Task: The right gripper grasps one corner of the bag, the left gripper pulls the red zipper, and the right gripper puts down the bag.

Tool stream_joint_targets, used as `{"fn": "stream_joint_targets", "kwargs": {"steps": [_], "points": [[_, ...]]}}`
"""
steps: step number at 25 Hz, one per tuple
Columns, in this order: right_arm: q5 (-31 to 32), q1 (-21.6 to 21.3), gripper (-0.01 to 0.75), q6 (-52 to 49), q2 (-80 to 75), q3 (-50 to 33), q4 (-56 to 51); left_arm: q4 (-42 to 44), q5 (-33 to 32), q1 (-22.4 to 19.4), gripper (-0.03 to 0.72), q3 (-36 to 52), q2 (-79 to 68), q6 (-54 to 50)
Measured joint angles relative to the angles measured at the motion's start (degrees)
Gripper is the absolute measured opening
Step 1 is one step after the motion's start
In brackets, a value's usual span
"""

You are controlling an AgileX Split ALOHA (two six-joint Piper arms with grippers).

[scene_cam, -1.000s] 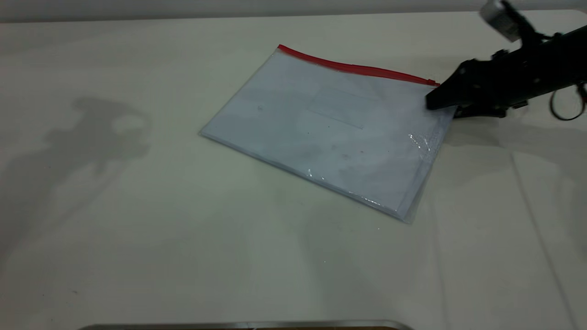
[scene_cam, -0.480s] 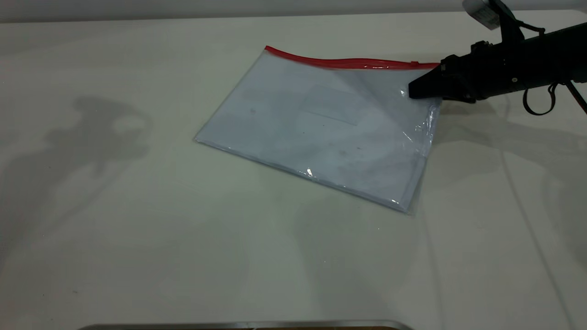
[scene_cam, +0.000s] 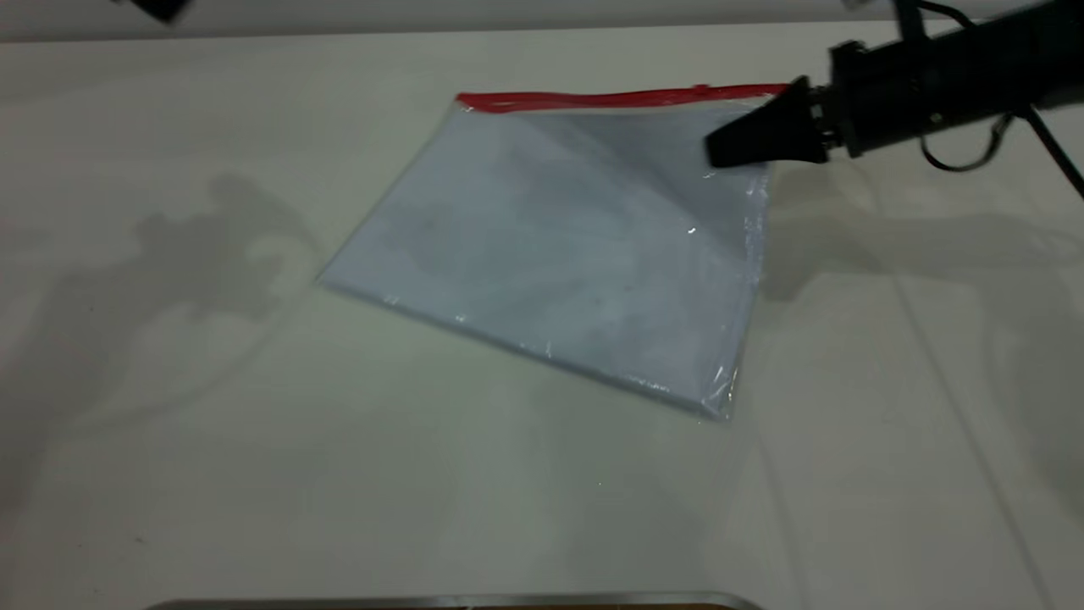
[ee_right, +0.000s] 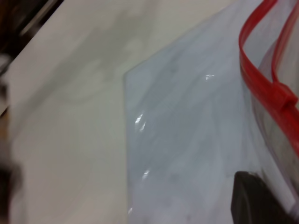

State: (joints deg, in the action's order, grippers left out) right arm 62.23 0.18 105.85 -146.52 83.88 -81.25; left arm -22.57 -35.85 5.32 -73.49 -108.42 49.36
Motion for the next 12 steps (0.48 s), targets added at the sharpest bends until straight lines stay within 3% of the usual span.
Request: {"fn": "stream_joint_targets", "kwargs": {"steps": [7, 12], "points": [[2.56, 10.81, 0.033, -10.83, 0.00, 10.04, 17.93, -6.63, -1.10, 4.67, 0.586, -2.45, -6.81, 12.15], [0.21, 16.51, 0.033, -15.43, 0.00, 15.36, 23.08, -12.89, -5.37, 6.55, 0.586, -6.30, -10.42, 20.71]]}}
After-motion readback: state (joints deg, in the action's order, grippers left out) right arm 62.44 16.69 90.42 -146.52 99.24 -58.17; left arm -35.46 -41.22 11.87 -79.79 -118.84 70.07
